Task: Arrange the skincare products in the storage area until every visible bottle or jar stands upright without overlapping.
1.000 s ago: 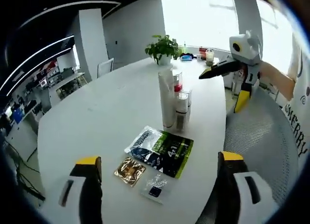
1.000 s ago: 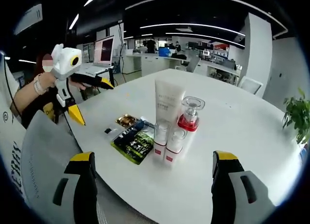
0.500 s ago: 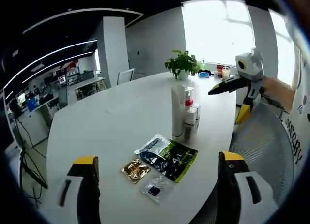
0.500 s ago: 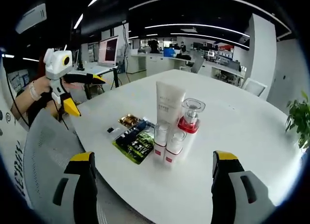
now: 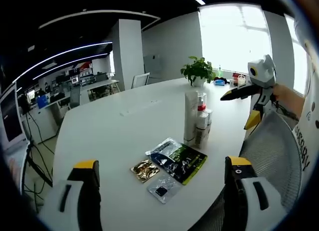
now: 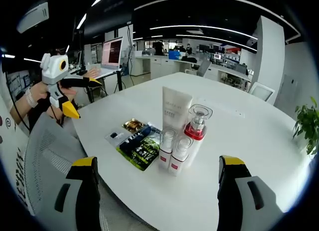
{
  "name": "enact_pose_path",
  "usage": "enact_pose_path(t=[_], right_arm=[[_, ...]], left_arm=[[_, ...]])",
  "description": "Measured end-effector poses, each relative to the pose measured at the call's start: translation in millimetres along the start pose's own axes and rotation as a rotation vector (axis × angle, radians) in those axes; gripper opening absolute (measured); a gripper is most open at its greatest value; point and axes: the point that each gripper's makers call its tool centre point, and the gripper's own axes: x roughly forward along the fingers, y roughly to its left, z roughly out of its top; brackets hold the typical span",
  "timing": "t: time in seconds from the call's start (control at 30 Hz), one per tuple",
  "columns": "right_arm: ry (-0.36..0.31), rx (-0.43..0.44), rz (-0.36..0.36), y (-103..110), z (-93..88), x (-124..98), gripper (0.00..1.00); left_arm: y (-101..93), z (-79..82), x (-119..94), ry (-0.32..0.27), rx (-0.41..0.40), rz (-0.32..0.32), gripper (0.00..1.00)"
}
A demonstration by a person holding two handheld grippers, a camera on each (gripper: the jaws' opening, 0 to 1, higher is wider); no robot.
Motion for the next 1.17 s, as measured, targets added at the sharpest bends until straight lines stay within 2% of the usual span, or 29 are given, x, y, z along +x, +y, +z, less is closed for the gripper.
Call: enact_pose_path(t=[0.17, 0.47, 1.17], right_arm=[[0.001, 0.001, -0.004, -0.9, -0.5, -0.5, 1.00], [0.015, -0.010, 0.000, -0.8, -3.0, 0.3, 1.00], [0.019, -0.007, -0.005, -0.8, -6.4, -0.7, 1.00]], left_arm=[[-0.6, -3.3, -6.5, -0.021, -0.051, 0.023, 0.99], [-3.0, -5.1, -8.6, -0.036, -0.076, 0.039, 0.99], [-5.1, -11.6, -11.9, -0.022, -0.083, 0.047, 0.99]])
